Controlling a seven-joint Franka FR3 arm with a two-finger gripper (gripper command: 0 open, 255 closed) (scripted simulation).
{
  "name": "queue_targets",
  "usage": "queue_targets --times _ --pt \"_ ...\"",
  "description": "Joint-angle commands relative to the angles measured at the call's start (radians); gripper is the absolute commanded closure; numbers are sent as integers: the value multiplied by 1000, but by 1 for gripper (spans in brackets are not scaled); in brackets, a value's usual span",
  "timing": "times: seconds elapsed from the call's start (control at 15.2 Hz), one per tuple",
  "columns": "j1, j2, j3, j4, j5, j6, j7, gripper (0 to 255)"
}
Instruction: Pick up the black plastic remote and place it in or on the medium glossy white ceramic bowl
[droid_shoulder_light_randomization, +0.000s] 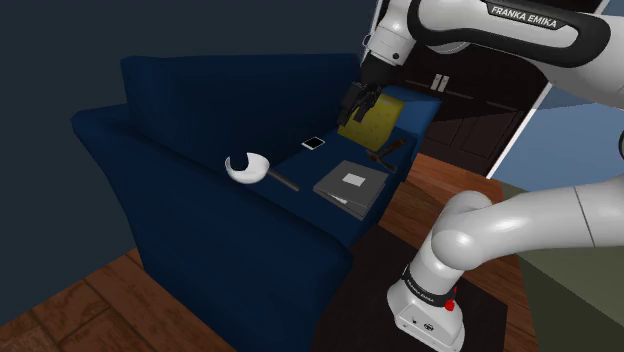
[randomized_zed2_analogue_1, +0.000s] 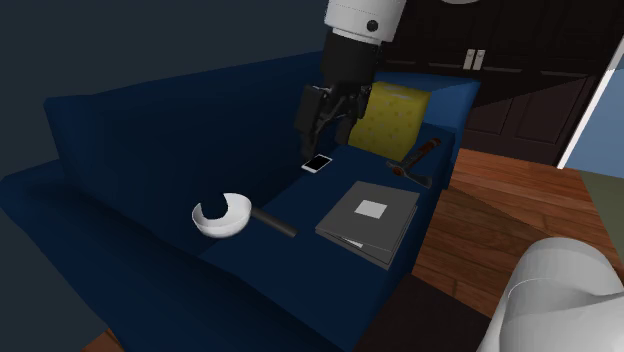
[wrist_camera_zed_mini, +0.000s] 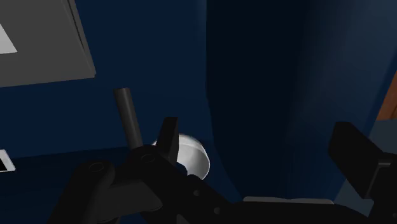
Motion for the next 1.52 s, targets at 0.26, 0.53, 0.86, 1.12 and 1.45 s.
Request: queue_targets --times 0.26,0.53,0.86,1.12,1.45 --pt "-9 88 -25 -43 -13 118 -45 0" --pt "-17 195 -51 -66 -21 234 -89 0" --pt "-23 351 -85 -63 -24 373 -145 0" --pt "-25 490 -111 -37 -16 473 -192 0" --pt "-27 676 -141 26 9 579 -255 0"
